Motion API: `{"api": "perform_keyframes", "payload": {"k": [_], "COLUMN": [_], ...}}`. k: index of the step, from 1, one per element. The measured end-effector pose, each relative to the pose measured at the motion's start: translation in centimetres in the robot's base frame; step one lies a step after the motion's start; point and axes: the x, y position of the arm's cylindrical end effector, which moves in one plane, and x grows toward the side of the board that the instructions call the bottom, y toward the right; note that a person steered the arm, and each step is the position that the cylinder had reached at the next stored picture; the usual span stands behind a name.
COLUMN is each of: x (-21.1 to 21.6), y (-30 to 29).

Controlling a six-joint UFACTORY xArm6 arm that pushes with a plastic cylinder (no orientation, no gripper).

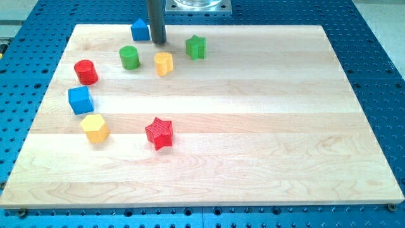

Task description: Move the triangle above the red circle

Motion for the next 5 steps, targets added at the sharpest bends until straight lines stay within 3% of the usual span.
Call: {"api": "perform_keyframes", "payload": {"k": [1,2,3,5], "x": [-0.7,0.4,-2.9,-4.0], "y": [-5.2,-0.8,0.9,-8.6]}}
